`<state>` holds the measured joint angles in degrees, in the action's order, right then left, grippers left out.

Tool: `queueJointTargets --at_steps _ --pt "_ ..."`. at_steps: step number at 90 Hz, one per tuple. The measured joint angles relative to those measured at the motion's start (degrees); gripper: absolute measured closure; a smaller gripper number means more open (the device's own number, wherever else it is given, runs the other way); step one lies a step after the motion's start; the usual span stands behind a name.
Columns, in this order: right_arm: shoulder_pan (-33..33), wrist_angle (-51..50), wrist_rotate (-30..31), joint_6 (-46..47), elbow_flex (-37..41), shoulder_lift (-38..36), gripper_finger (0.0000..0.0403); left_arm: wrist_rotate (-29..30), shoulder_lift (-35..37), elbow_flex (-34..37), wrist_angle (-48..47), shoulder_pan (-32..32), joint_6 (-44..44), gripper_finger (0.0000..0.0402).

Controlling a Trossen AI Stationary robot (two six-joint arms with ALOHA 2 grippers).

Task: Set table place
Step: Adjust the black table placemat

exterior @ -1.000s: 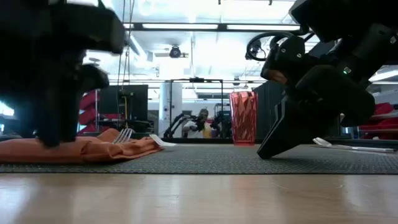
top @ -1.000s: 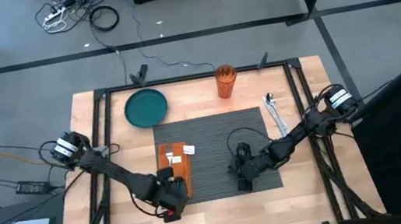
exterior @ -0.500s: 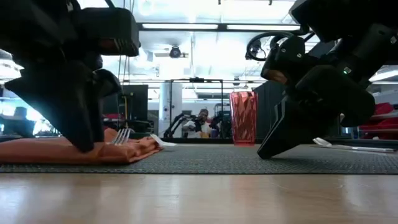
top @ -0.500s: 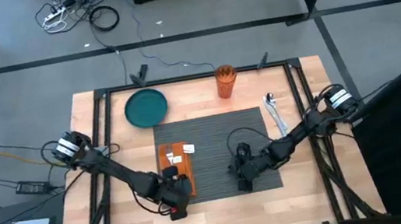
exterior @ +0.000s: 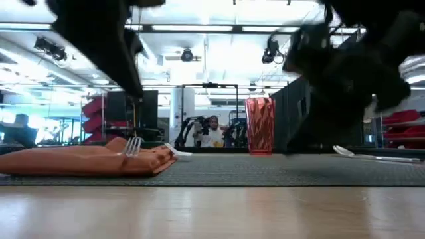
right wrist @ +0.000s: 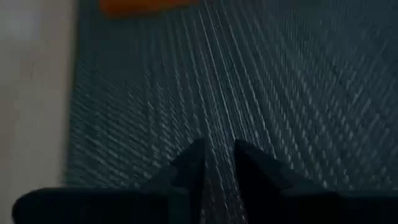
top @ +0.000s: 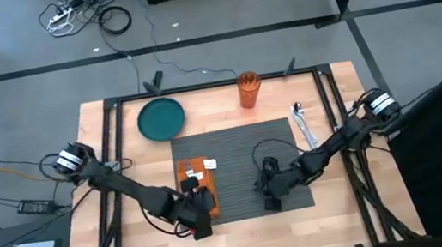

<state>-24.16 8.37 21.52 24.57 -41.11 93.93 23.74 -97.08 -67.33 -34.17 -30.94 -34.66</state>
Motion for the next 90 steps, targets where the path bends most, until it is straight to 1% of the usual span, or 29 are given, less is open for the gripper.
queueJointTargets --at_steps 6,11,20,30,33,39,51,60,69,80,90 --pt "0.00 -4.81 -1.62 -2.16 -0.08 -3.70 0.0339 1.02 0.22 0.00 1.75 0.31 0.55 0.0308" --pt "0.02 -10.01 -3.02 -1.99 -0.02 -6.95 0.0339 1.26 0.18 0.08 5.03 0.86 2.64 0.0308" --pt "0.00 -20.35 -5.62 -0.23 -0.08 -12.39 0.0340 1.51 -1.49 1.78 14.68 3.20 7.13 0.0308" --pt "-0.10 -31.17 -7.00 3.83 -0.06 -15.34 0.0341 1.10 -4.12 3.72 24.26 6.13 10.86 0.0308" --pt "-0.20 -33.09 -7.22 5.39 -0.06 -15.62 0.0341 0.41 -4.97 3.81 25.08 6.80 11.12 0.0308" --pt "-0.64 -35.90 -7.92 7.65 -0.04 -15.29 0.0341 -1.94 -6.98 3.87 23.88 7.69 9.98 0.0308" --pt "-2.57 -34.10 -8.41 10.29 1.49 -12.96 0.0341 -2.59 -11.25 4.00 25.23 8.03 9.12 0.0308" --pt "-3.59 -32.38 -8.53 11.57 2.08 -10.34 0.0341 -4.51 -13.22 3.91 25.24 8.07 8.72 0.0308" --pt "-4.39 -30.40 -10.10 12.64 2.03 -7.88 0.0341 -5.04 -13.54 3.85 23.15 7.87 7.23 0.0308" --pt "-5.09 -24.41 -10.44 12.86 1.86 -5.53 0.0341 -5.32 -13.28 3.87 20.87 7.31 6.25 0.0308" --pt "-5.09 -21.17 -11.31 11.57 1.91 -4.96 0.0341 -6.49 -13.28 3.85 20.69 7.02 4.56 0.0308"
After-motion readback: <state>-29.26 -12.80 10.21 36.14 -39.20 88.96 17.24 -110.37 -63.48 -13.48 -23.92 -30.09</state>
